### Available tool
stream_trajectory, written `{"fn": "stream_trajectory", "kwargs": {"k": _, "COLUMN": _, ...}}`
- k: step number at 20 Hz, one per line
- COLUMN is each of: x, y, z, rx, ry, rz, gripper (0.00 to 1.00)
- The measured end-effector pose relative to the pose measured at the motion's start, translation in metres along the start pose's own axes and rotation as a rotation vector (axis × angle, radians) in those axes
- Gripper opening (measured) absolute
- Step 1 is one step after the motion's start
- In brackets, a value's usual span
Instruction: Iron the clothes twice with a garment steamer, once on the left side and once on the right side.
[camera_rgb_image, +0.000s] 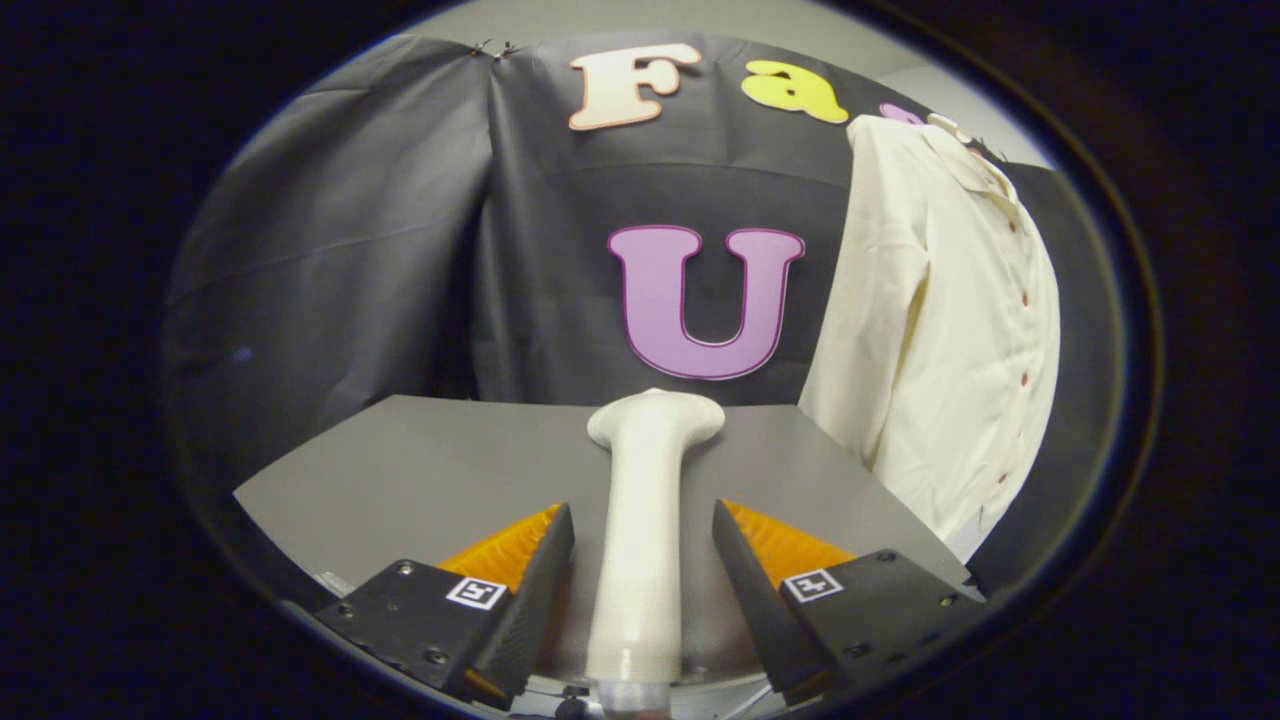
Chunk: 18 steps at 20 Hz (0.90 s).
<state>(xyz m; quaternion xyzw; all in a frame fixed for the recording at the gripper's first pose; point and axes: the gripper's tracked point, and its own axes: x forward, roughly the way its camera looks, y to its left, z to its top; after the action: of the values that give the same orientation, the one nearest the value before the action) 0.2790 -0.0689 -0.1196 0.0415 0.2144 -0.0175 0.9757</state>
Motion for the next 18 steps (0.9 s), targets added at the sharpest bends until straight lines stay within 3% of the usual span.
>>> {"fn": "stream_trajectory", "kwargs": {"k": 2, "x": 0.003, "y": 0.003, "z": -0.003, "rx": 0.005, "ry": 0.026, "rz": -0.001, "gripper": 0.75}}
{"fn": "stream_trajectory", "kwargs": {"k": 5, "x": 0.003, "y": -0.001, "z": -0.004, "rx": 0.03, "ry": 0.028, "rz": -0.016, "gripper": 0.46}}
{"fn": "stream_trajectory", "kwargs": {"k": 6, "x": 0.003, "y": -0.002, "z": -0.004, "rx": 0.029, "ry": 0.029, "rz": -0.009, "gripper": 0.41}}
{"fn": "stream_trajectory", "kwargs": {"k": 12, "x": -0.015, "y": 0.007, "z": 0.006, "rx": 0.071, "ry": -0.067, "rz": 0.084, "gripper": 0.36}}
{"fn": "stream_trajectory", "kwargs": {"k": 18, "x": -0.069, "y": -0.02, "z": 0.046, "rx": 0.093, "ry": -0.219, "rz": 0.13, "gripper": 0.35}}
